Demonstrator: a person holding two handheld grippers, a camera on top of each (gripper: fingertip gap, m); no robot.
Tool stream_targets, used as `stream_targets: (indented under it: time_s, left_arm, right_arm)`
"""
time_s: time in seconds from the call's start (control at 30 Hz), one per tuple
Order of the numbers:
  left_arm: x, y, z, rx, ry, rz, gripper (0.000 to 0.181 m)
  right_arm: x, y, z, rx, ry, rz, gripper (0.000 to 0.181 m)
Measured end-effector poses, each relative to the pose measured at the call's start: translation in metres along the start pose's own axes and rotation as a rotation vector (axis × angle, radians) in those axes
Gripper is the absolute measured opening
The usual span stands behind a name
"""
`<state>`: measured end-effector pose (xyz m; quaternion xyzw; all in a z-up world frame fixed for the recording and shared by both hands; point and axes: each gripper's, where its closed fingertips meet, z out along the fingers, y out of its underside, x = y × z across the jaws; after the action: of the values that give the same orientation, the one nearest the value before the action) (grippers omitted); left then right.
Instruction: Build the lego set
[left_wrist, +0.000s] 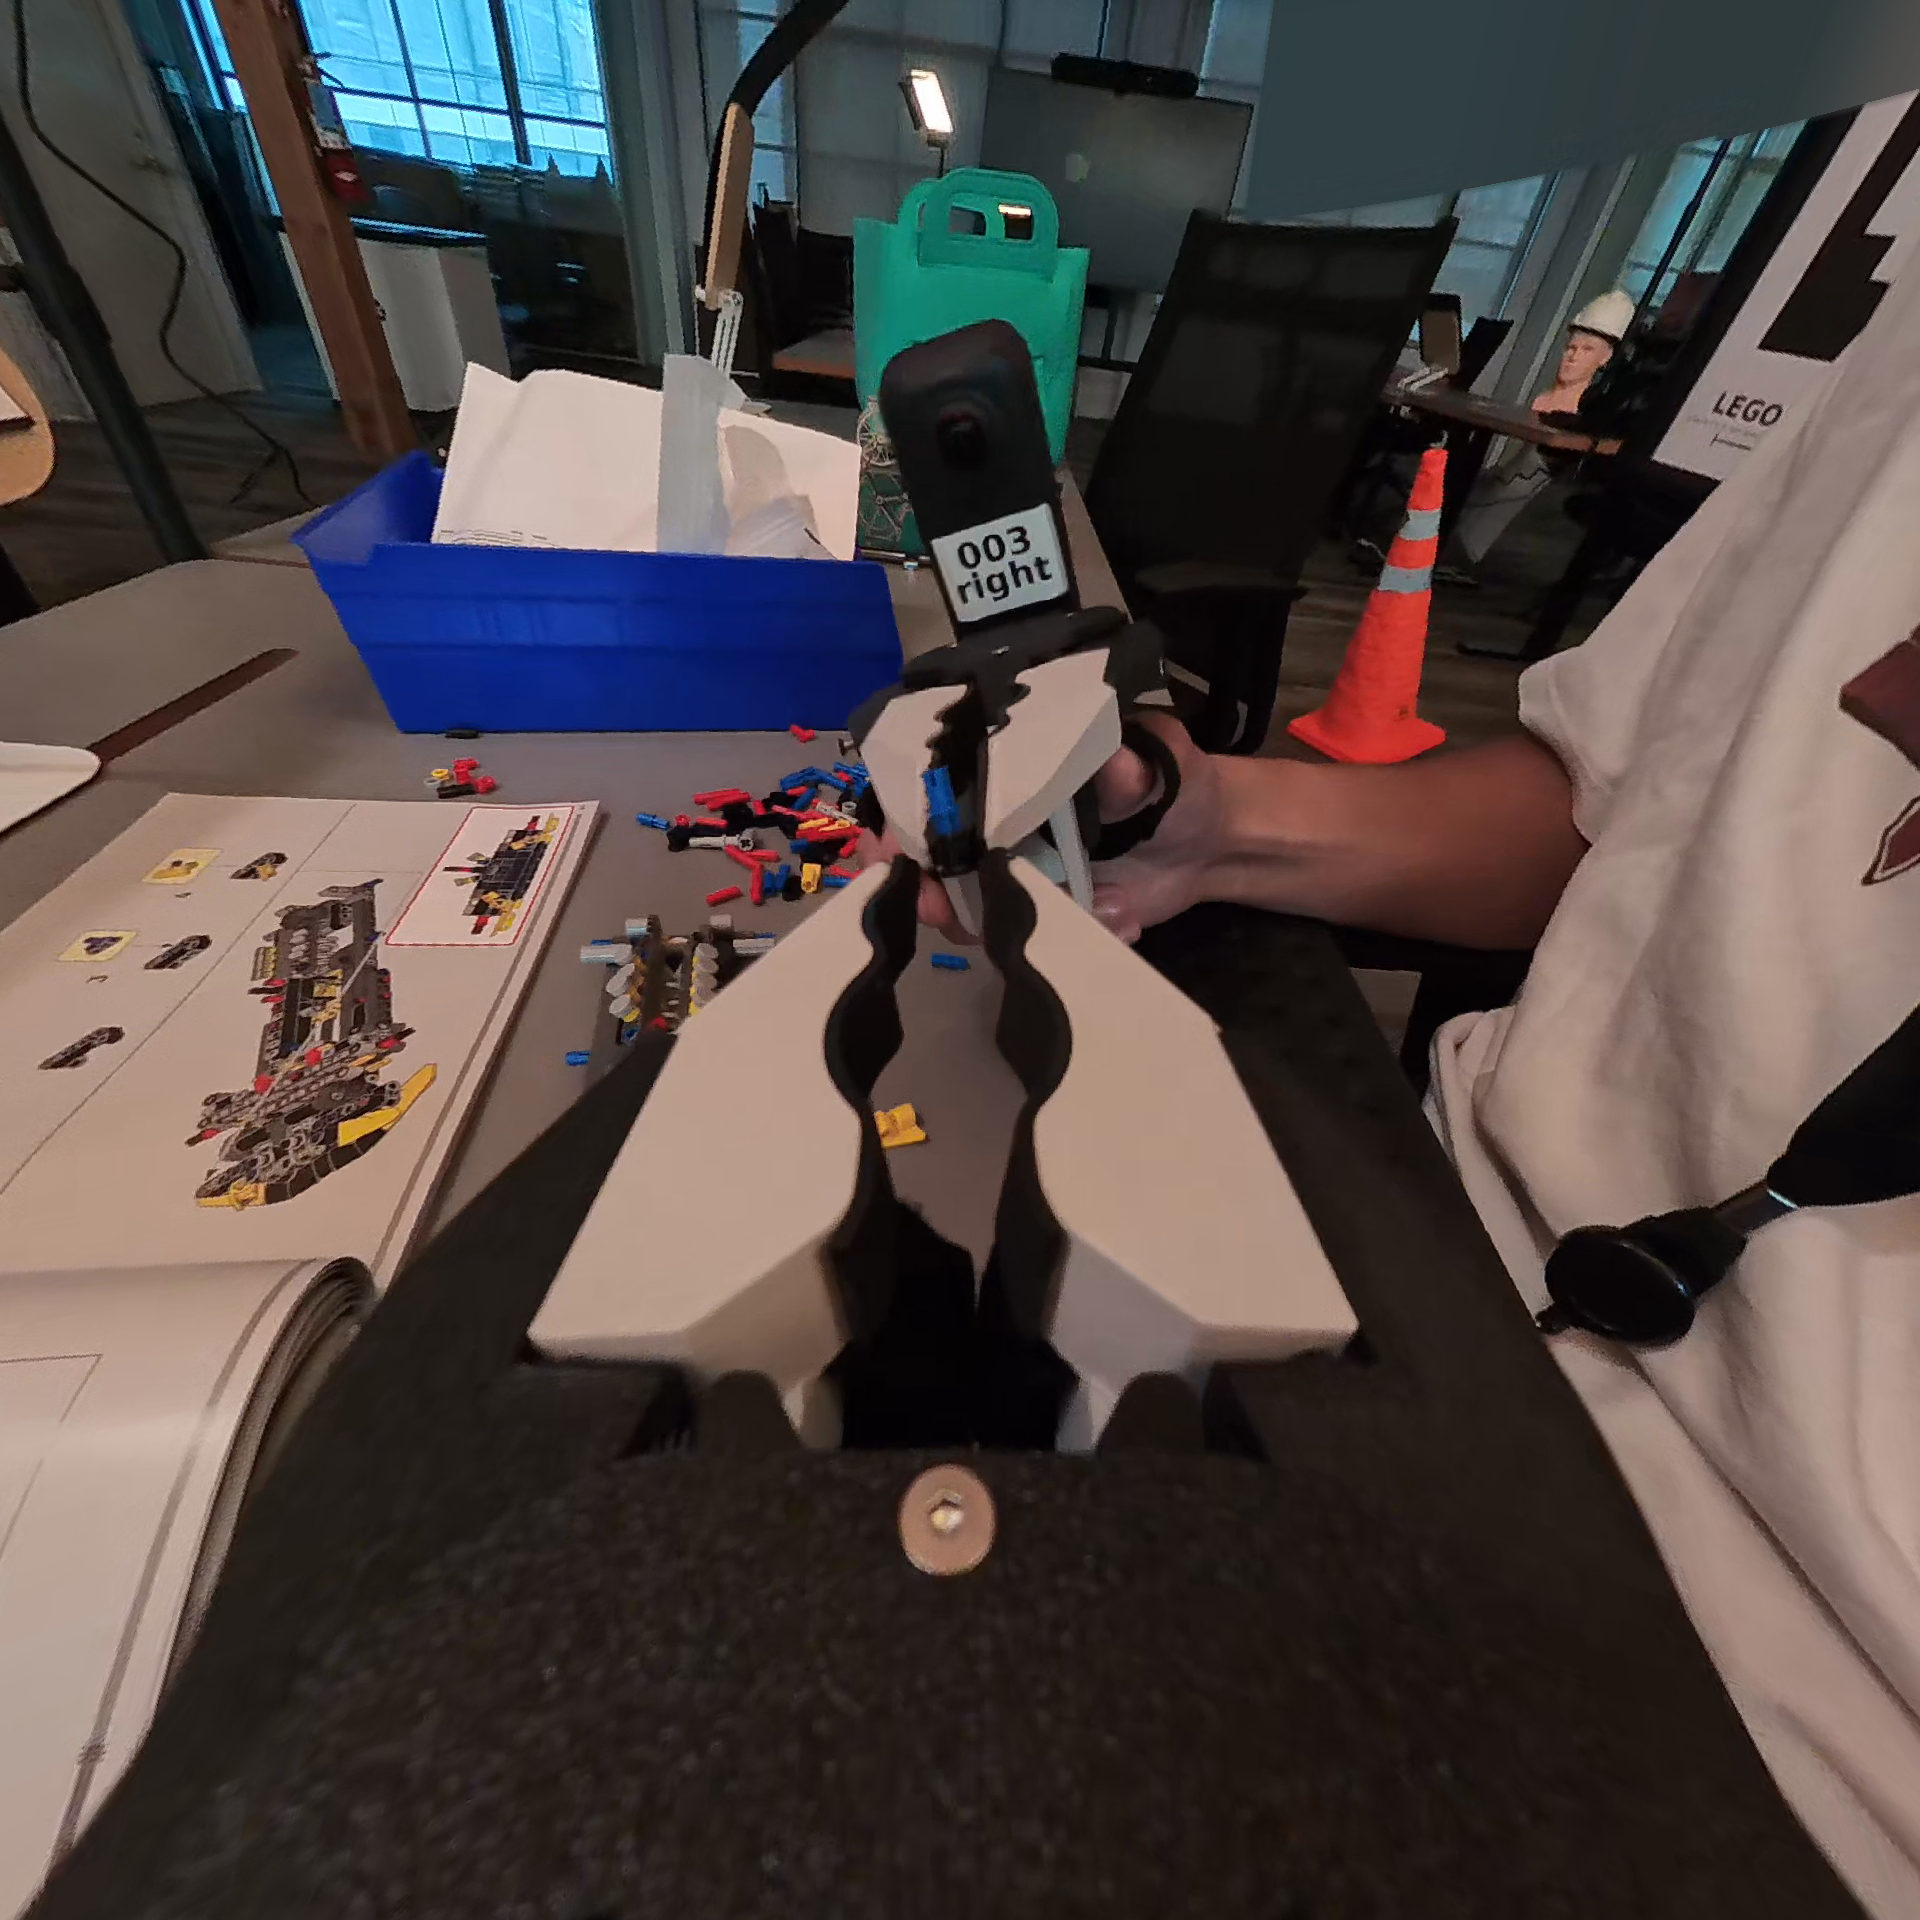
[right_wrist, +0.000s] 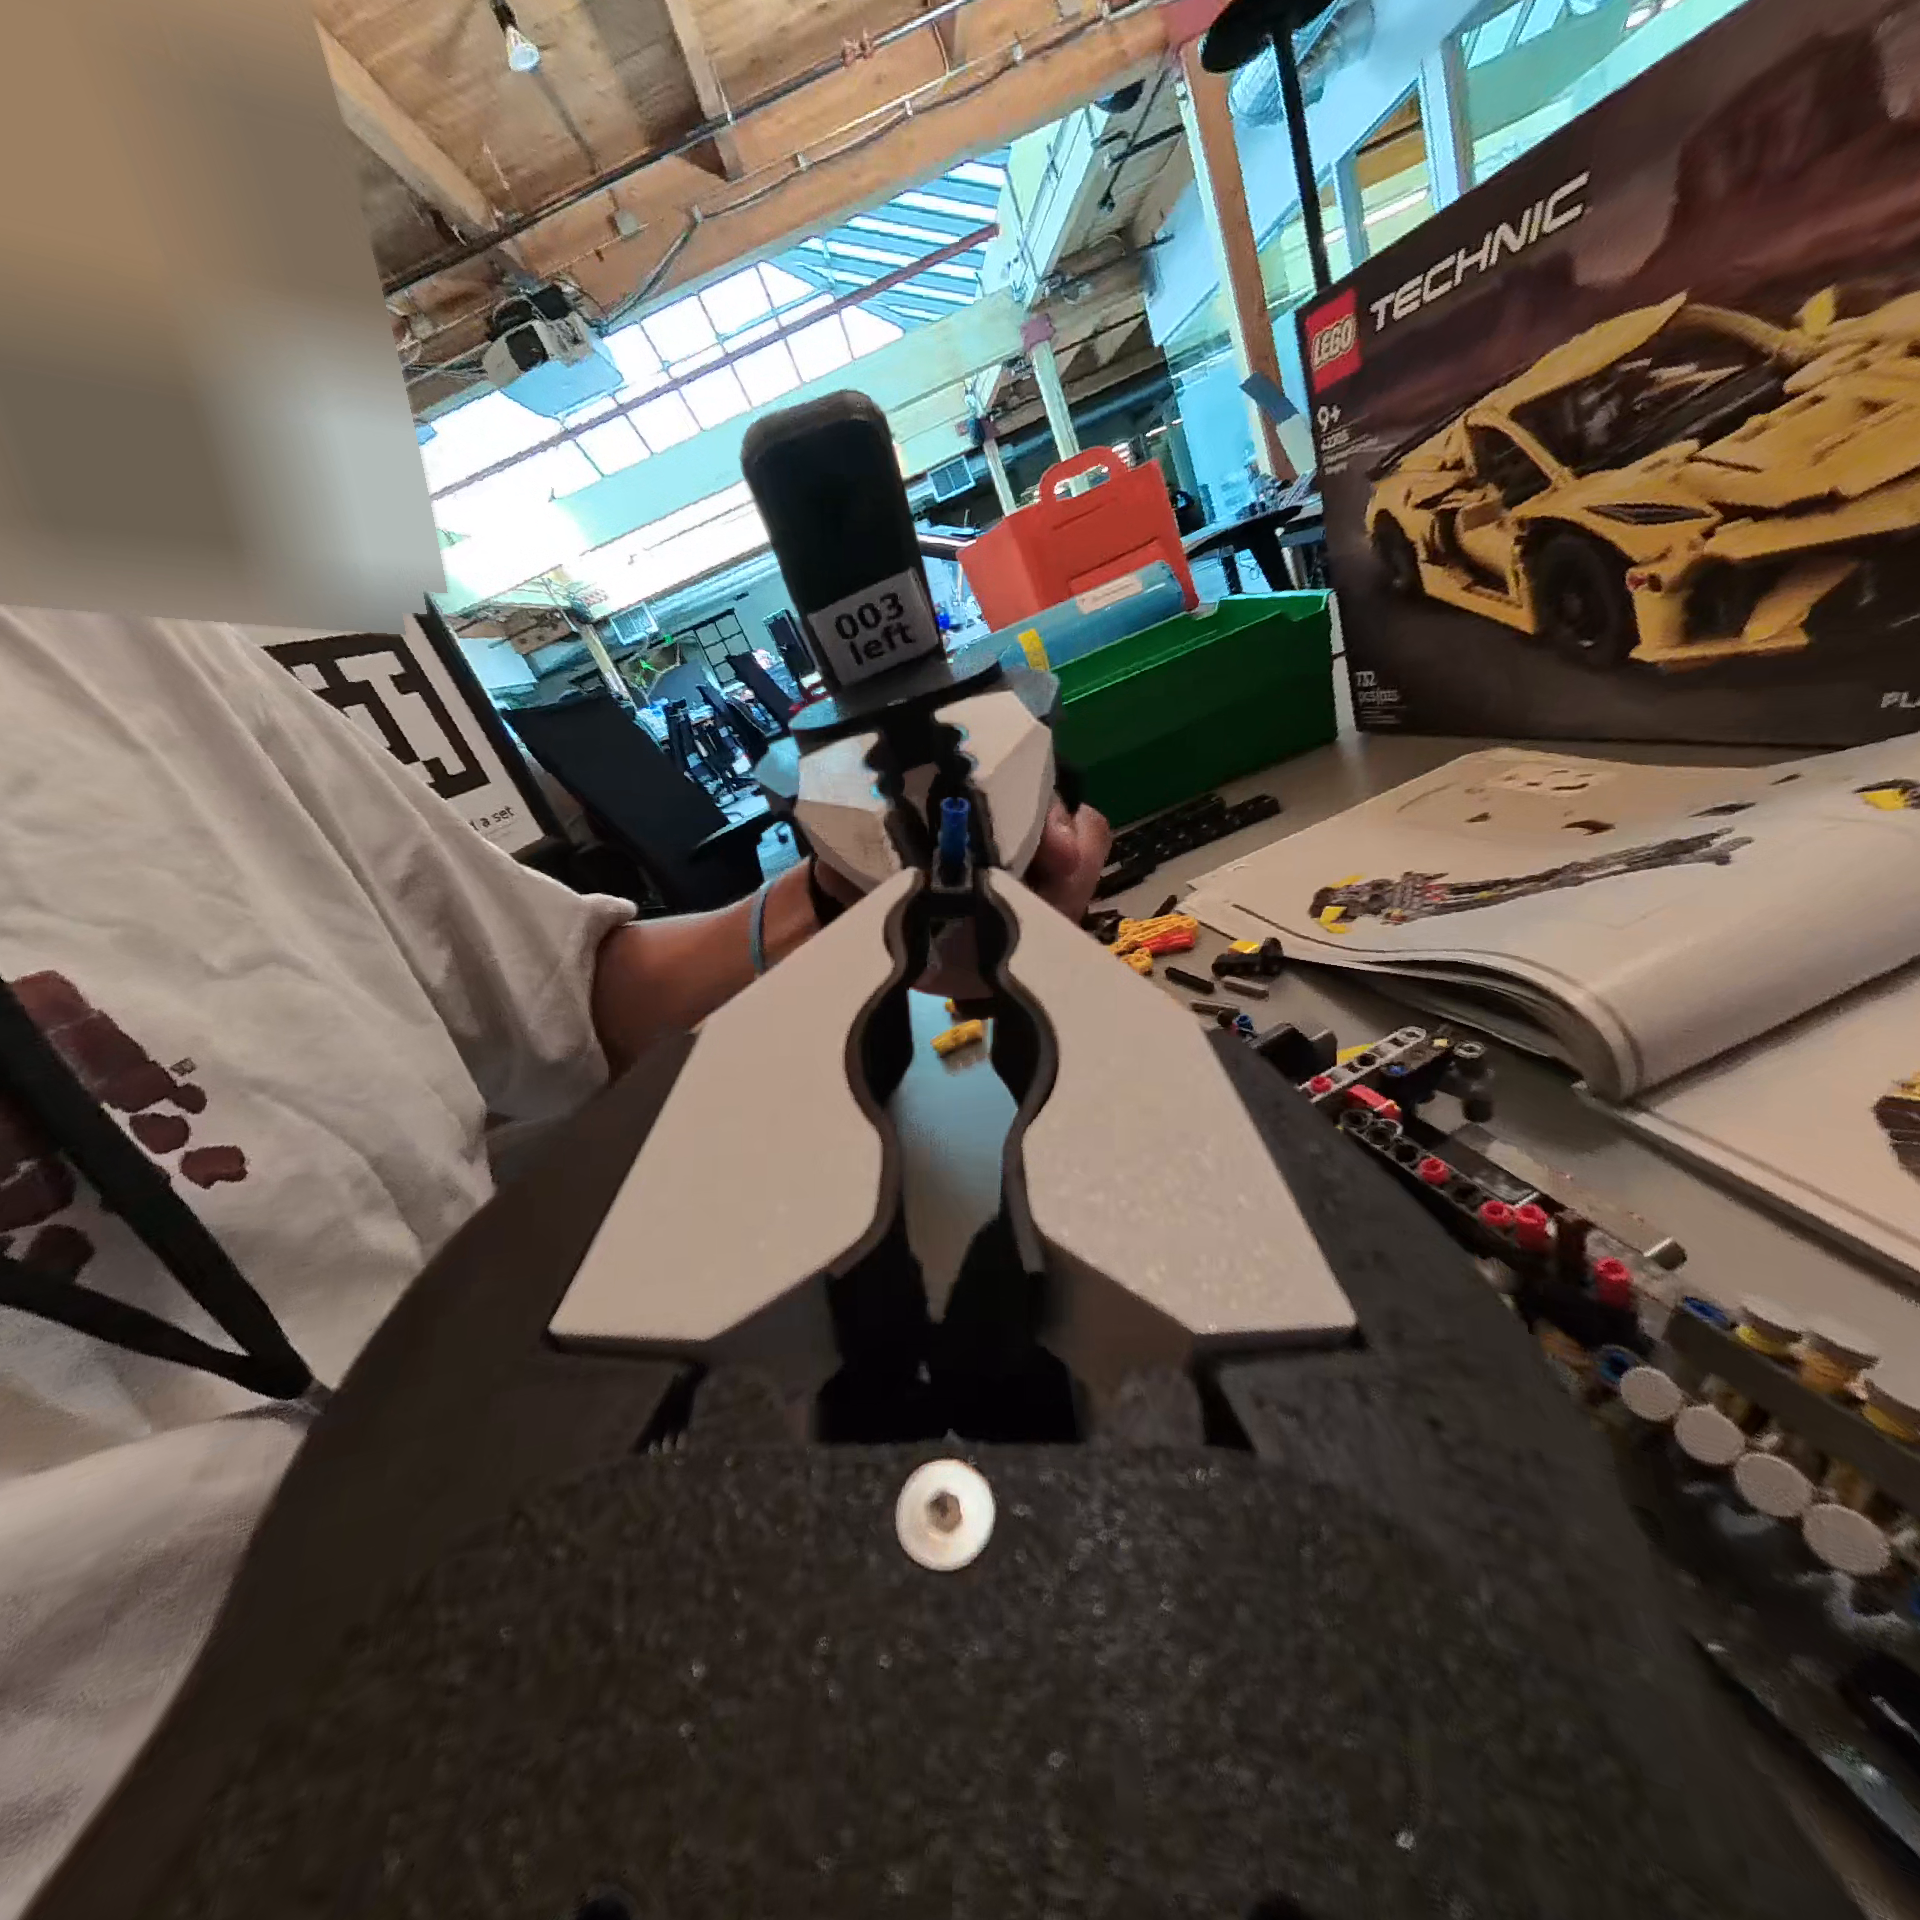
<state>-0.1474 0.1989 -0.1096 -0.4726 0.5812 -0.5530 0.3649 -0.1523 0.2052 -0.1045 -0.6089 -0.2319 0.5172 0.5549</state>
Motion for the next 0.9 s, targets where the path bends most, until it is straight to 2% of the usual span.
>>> stream_targets:
  time_s: [0.27,0.5,0.6,0.7,0.8,0.9]
  left_arm:
    - [0.005,-0.002,-0.001,0.031,0.04,-0.038,0.006]
    - [0.006,-0.006,-0.001,0.094,0.131,-0.205,0.005]
    - [0.006,-0.007,0.0,0.104,0.129,-0.218,0.005]
    - [0.005,-0.012,0.0,0.138,0.135,-0.274,0.005]
    - [-0.001,-0.013,0.0,0.169,0.131,-0.352,0.0]
    - [-0.005,-0.012,0.001,0.18,0.123,-0.396,0.0]
  right_arm:
    - [-0.004,-0.002,0.001,0.03,-0.035,0.04,0.007]
    - [-0.005,-0.003,0.001,0.055,-0.035,0.043,0.007]
    - [-0.006,-0.005,0.001,0.063,-0.021,0.009,0.007]
    - [-0.006,-0.011,0.001,0.091,0.055,-0.162,0.006]
    - [0.001,-0.014,0.0,0.086,0.227,-0.456,0.006]
    - [0.004,-0.014,-0.001,0.045,0.353,-0.658,0.006]
